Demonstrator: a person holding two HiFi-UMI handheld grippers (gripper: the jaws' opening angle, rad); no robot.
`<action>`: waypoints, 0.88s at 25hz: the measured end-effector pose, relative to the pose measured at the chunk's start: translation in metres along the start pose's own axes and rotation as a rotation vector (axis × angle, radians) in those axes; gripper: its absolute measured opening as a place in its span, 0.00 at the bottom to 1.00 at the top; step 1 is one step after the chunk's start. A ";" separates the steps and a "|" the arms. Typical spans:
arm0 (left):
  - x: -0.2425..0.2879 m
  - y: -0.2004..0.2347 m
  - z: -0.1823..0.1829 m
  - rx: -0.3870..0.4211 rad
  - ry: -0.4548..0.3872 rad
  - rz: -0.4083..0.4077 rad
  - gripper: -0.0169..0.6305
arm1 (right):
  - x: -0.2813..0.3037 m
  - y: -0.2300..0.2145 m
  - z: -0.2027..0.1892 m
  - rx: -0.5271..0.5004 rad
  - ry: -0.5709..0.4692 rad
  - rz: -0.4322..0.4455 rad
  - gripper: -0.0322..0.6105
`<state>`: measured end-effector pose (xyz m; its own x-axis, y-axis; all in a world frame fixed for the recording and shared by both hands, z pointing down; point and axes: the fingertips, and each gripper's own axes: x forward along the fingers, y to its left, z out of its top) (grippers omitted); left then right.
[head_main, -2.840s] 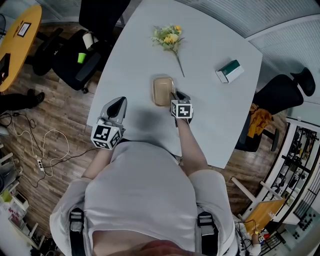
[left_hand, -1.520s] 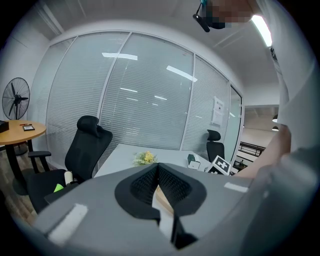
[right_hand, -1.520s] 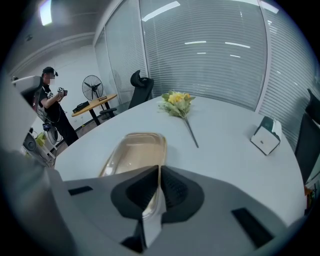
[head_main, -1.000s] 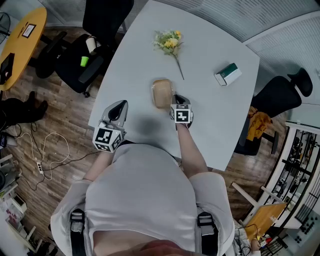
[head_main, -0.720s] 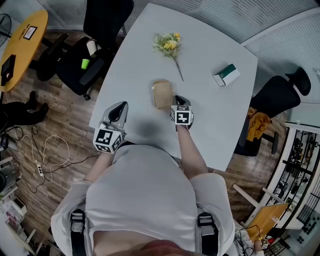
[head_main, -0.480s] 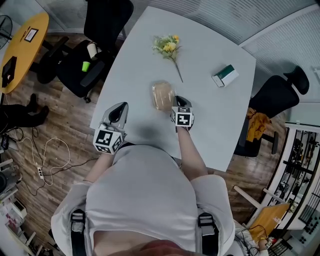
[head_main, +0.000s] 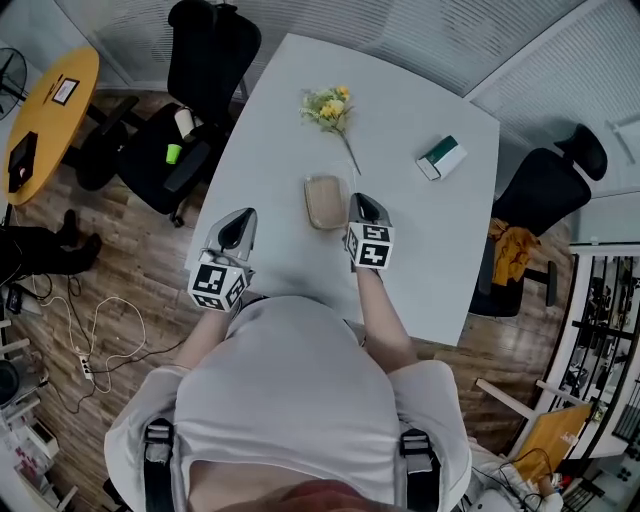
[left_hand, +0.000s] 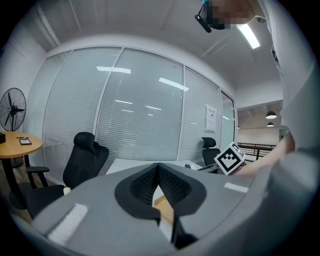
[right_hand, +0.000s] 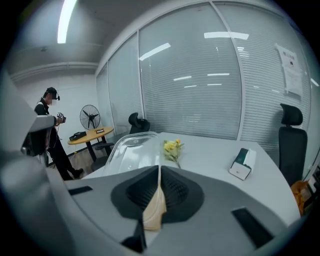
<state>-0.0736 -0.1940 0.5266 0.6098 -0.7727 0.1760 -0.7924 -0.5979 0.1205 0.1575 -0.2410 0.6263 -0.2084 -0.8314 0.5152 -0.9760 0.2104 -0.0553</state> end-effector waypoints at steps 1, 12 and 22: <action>0.000 0.000 0.003 0.005 -0.008 -0.002 0.04 | -0.006 0.001 0.008 0.007 -0.025 -0.003 0.08; -0.003 -0.008 0.053 0.064 -0.124 -0.031 0.04 | -0.089 0.010 0.083 0.055 -0.295 -0.058 0.08; -0.001 -0.023 0.078 0.086 -0.188 -0.070 0.04 | -0.141 0.012 0.113 0.063 -0.455 -0.120 0.08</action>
<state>-0.0550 -0.1962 0.4475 0.6616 -0.7496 -0.0160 -0.7487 -0.6617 0.0406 0.1685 -0.1791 0.4566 -0.0863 -0.9918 0.0945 -0.9938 0.0791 -0.0778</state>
